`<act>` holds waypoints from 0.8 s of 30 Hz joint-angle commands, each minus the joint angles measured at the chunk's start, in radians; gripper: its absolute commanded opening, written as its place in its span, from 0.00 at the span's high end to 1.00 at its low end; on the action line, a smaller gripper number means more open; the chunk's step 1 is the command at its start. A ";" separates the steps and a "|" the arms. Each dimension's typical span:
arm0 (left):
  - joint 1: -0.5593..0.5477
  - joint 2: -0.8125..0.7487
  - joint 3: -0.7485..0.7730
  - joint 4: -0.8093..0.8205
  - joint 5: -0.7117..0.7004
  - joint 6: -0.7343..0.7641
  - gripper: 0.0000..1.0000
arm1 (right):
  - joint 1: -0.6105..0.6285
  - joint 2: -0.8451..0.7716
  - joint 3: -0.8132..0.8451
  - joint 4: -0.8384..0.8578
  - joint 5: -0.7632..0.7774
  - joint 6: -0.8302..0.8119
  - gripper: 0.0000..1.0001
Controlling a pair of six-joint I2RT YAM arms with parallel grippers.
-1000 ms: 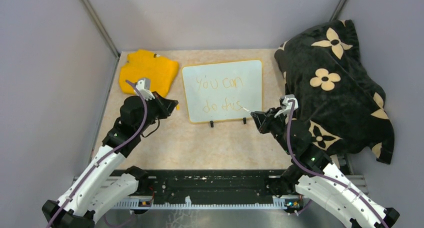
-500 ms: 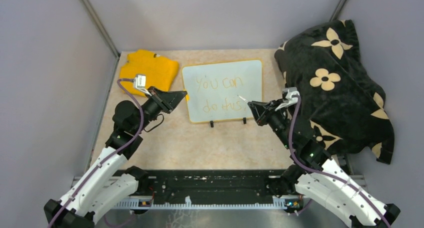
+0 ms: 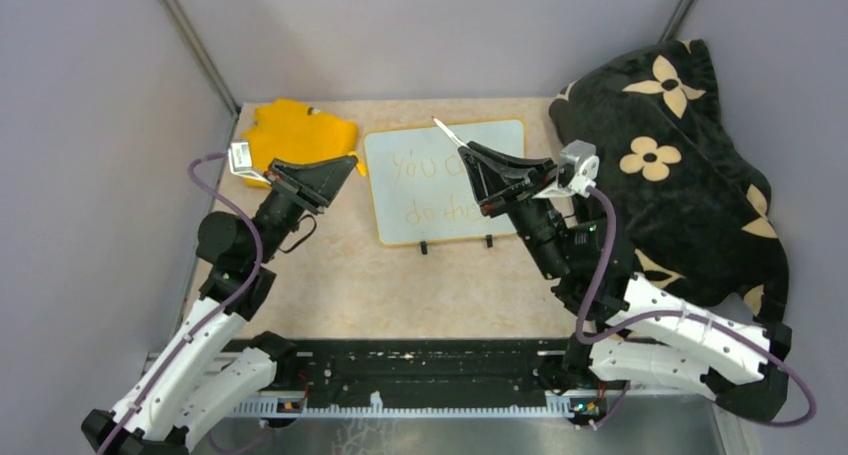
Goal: Write a sentence on the whiteboard
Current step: Close the whiteboard marker at the center of the board.
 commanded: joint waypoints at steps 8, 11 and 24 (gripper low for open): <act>-0.001 -0.076 0.076 0.055 -0.082 -0.003 1.00 | 0.404 0.048 -0.126 0.579 0.290 -0.580 1.00; 0.001 -0.072 0.059 0.094 -0.065 -0.041 1.00 | 0.406 0.049 -0.182 0.597 0.309 -0.545 1.00; 0.000 -0.048 -0.004 0.247 -0.013 -0.194 1.00 | 0.440 0.129 -0.222 0.709 0.231 -0.498 1.00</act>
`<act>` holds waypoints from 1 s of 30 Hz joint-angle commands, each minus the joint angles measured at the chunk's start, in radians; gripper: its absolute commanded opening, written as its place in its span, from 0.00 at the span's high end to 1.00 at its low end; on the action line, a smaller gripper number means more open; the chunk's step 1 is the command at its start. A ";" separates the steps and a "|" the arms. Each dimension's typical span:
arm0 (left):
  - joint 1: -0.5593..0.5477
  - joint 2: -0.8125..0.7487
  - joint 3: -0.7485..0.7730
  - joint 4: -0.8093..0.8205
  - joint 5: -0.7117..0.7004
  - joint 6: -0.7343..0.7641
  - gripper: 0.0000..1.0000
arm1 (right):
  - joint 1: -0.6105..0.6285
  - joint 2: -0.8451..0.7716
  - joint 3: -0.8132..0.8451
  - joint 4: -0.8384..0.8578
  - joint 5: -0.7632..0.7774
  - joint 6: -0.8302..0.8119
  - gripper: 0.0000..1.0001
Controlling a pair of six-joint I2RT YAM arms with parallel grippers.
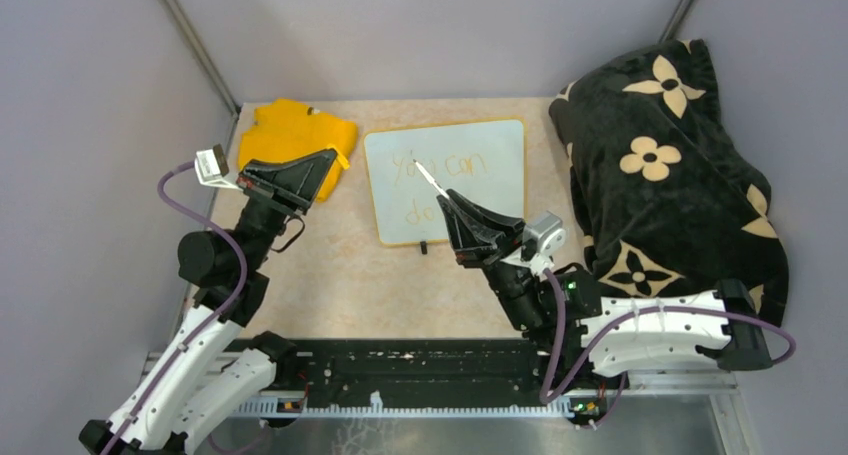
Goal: Write a sentence on the whiteboard
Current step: Close the whiteboard marker at the center of the board.
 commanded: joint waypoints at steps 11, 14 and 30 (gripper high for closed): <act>0.000 -0.008 -0.058 0.119 -0.005 -0.181 1.00 | 0.129 0.237 0.070 0.339 -0.081 -0.186 1.00; 0.001 -0.012 -0.063 0.116 -0.012 -0.210 1.00 | 0.128 0.268 0.083 0.364 -0.091 -0.187 1.00; 0.000 -0.011 -0.073 0.090 -0.003 -0.371 1.00 | 0.129 0.332 0.105 0.435 -0.131 -0.194 1.00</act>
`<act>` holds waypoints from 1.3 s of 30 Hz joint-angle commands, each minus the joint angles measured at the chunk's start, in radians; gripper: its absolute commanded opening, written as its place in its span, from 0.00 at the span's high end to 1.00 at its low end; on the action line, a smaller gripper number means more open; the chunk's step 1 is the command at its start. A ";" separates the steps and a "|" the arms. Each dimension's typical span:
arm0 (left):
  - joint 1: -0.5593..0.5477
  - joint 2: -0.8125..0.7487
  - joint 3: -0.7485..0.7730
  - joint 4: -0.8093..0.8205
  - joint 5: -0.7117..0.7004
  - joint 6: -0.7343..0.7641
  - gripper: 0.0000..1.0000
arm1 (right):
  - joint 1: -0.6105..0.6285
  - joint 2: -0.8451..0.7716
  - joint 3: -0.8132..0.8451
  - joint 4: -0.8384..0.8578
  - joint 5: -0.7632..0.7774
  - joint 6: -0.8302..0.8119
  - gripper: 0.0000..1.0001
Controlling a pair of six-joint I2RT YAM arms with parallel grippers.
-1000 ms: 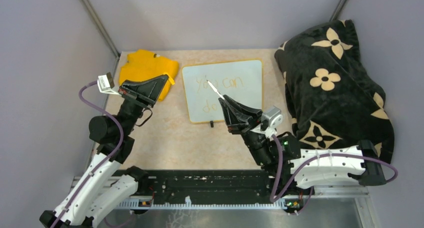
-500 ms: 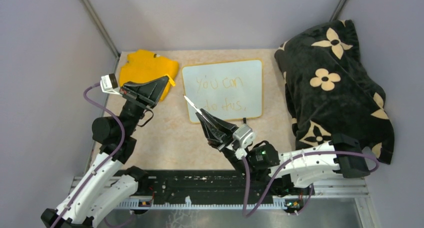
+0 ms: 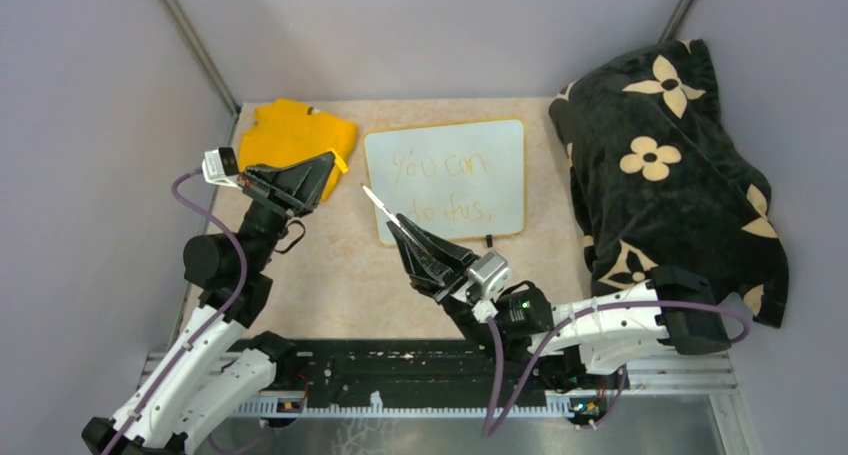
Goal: Write a sentence on the whiteboard
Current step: Close the whiteboard marker at the center of the board.
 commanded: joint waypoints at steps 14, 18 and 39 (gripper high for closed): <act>-0.001 0.018 -0.012 0.033 0.047 -0.135 1.00 | 0.011 0.025 0.068 0.037 -0.024 0.003 1.00; 0.000 0.014 -0.016 0.035 0.048 -0.137 1.00 | 0.010 0.030 0.069 0.042 -0.017 0.003 1.00; 0.000 -0.010 -0.031 0.034 0.050 -0.140 1.00 | 0.009 0.065 0.089 0.054 0.015 -0.013 1.00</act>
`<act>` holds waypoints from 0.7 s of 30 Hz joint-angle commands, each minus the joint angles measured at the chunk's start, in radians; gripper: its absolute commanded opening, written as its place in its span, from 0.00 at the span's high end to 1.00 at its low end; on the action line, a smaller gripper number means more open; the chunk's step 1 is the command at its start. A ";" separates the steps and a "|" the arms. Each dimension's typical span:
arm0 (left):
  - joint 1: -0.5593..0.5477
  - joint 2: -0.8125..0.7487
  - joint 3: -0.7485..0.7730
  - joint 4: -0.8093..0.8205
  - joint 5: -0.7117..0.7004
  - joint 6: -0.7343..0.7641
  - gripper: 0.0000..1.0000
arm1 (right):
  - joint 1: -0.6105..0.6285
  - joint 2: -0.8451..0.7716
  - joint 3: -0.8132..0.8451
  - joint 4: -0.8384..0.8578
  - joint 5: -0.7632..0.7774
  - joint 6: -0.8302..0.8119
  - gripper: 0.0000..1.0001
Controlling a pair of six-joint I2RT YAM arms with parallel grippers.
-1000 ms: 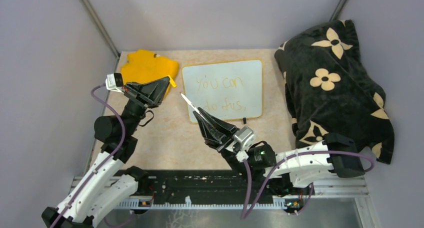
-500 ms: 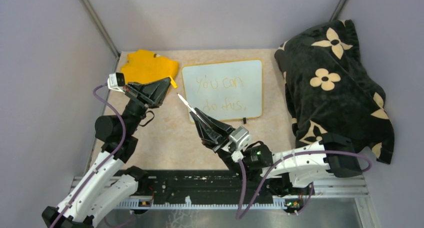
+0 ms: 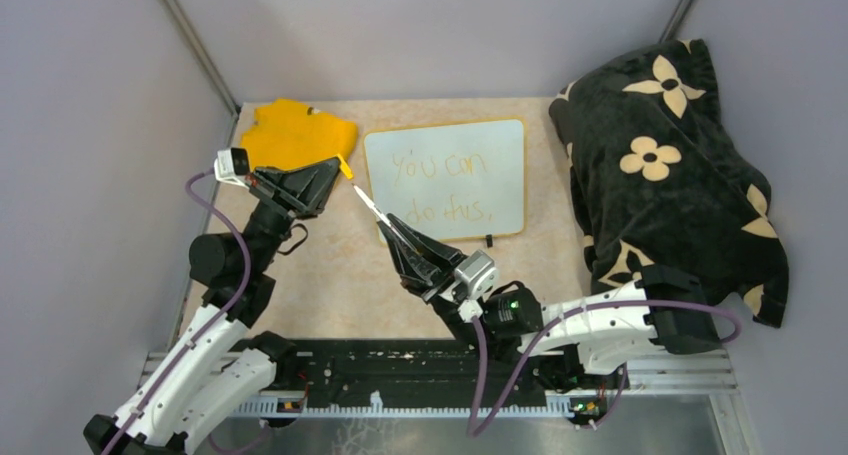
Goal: Write a sentence on the whiteboard
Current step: Close the whiteboard marker at the center of the board.
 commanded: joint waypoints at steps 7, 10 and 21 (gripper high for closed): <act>0.000 -0.023 -0.003 0.032 0.013 -0.011 1.00 | 0.009 0.013 0.048 0.044 0.019 -0.012 1.00; -0.001 -0.024 -0.001 0.032 0.018 -0.012 1.00 | 0.009 0.016 0.051 0.044 0.020 -0.013 1.00; 0.000 -0.030 -0.010 0.034 0.023 -0.015 1.00 | 0.009 0.024 0.056 0.053 0.025 -0.019 1.00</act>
